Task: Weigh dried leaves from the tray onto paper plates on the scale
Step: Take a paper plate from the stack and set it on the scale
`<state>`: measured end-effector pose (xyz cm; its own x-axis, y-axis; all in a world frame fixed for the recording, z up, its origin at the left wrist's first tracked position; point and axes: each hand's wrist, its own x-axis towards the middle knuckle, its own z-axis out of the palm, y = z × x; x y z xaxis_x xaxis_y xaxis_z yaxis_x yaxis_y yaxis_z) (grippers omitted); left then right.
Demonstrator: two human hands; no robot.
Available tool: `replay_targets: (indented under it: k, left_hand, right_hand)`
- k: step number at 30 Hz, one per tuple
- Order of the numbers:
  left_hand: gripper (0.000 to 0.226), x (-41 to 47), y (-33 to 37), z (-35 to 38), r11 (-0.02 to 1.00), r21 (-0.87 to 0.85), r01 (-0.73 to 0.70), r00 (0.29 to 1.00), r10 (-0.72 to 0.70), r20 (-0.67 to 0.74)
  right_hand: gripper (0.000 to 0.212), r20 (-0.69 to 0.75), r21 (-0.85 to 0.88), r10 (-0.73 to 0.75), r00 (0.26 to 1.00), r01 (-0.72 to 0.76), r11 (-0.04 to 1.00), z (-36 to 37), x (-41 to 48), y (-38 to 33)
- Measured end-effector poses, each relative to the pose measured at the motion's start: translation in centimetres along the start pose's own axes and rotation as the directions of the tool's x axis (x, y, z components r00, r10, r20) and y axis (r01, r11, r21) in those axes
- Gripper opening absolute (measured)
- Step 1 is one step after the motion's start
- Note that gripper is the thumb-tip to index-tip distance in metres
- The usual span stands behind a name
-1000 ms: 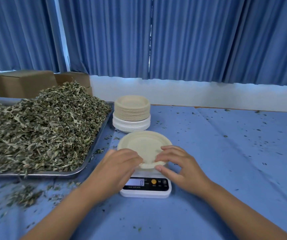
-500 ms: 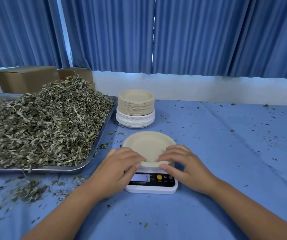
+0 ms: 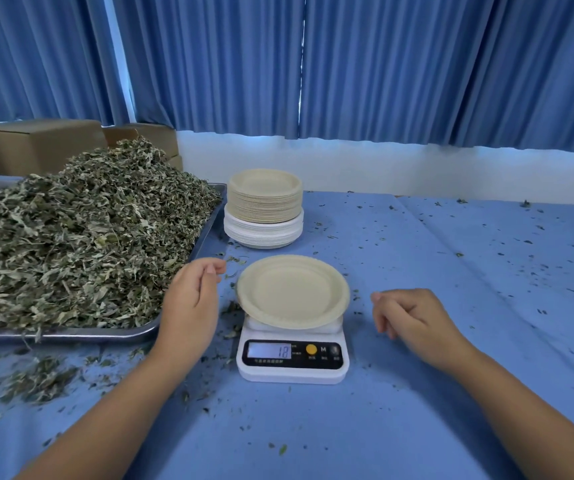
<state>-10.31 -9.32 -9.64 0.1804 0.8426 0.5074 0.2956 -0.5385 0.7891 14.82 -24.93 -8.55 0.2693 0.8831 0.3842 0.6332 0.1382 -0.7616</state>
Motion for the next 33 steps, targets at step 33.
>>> replay_targets:
  k: [33]
  left_hand:
    - [0.034,-0.7,0.4,-0.6,0.954,0.284,0.092,0.961,-0.159,0.224]
  right_hand:
    - [0.062,0.342,-0.131,-0.009,0.94,0.057,0.99,2.2,-0.7,-0.1]
